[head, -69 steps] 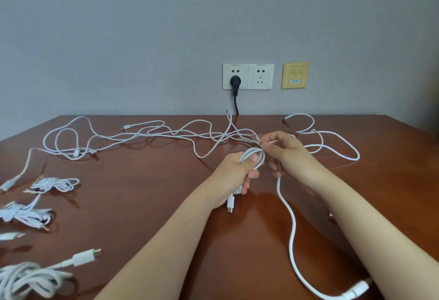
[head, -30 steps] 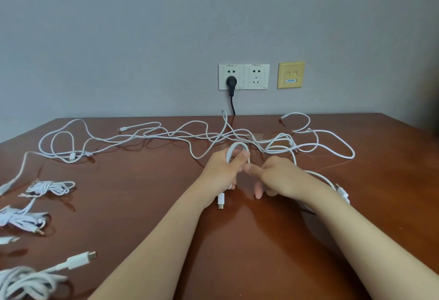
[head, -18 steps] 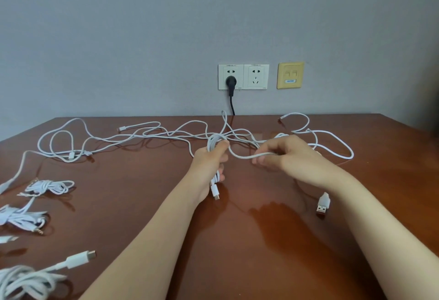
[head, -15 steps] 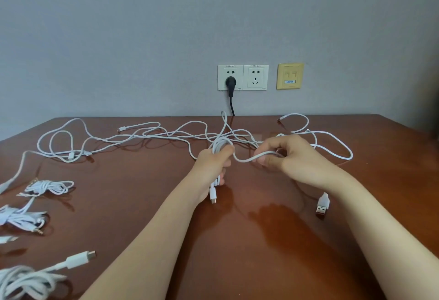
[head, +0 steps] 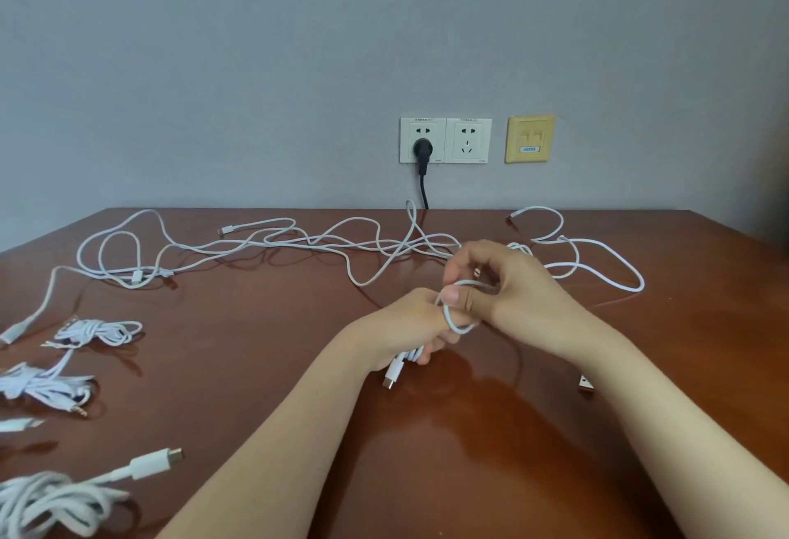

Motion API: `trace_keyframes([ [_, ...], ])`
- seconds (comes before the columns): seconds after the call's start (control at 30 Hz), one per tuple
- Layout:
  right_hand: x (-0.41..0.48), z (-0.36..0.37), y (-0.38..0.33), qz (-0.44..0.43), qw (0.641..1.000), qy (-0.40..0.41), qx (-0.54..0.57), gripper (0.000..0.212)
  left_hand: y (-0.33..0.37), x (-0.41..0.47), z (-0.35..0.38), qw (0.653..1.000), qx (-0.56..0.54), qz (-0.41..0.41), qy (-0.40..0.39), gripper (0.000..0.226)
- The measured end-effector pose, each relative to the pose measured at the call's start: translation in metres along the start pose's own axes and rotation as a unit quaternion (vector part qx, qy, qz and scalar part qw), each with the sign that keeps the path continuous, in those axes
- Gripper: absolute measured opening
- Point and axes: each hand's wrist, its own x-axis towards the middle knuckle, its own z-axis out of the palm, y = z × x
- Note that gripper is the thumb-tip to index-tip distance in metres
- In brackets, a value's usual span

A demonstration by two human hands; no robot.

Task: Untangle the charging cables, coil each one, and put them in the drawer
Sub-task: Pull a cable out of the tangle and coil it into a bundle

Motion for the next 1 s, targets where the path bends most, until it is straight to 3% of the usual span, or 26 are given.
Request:
trace_keyframes([
  [0.07, -0.002, 0.002, 0.002, -0.019, 0.997, -0.004, -0.08, 0.008, 0.001, -0.001, 0.001, 0.999, -0.01, 0.008, -0.029, 0.025],
  [0.13, -0.004, 0.006, 0.002, -0.012, 0.992, -0.011, -0.129, 0.023, 0.002, -0.002, 0.003, 0.999, -0.008, 0.018, -0.045, 0.021],
  [0.23, -0.002, 0.011, 0.001, 0.01, 0.981, 0.045, -0.188, 0.037, 0.002, -0.003, 0.008, 0.999, 0.004, 0.03, -0.04, 0.039],
  [0.37, 0.003, 0.007, 0.011, 0.079, 0.976, 0.054, -0.197, 0.042, 0.001, -0.002, 0.012, 0.998, 0.0, 0.046, -0.035, 0.036],
  [0.57, 0.002, 0.005, 0.007, 0.095, 0.976, 0.055, -0.187, 0.057, 0.002, -0.001, 0.014, 0.998, -0.007, 0.042, -0.042, 0.032],
  [0.7, 0.003, 0.004, 0.01, 0.1, 0.976, 0.077, -0.177, 0.06, 0.002, 0.0, 0.011, 0.992, -0.062, 0.028, -0.106, 0.03],
  [0.8, 0.004, 0.003, 0.01, 0.107, 0.977, 0.087, -0.165, 0.065, 0.002, -0.004, 0.004, 0.968, -0.173, 0.014, -0.183, 0.019],
  [0.9, 0.004, 0.001, 0.009, 0.117, 0.976, 0.093, -0.16, 0.064, 0.0, -0.006, -0.007, 0.909, -0.306, -0.015, -0.283, 0.019],
  [1.0, 0.002, -0.001, 0.007, 0.131, 0.97, 0.098, -0.178, 0.062, -0.005, -0.005, -0.012, 0.888, -0.327, -0.024, -0.324, 0.027],
])
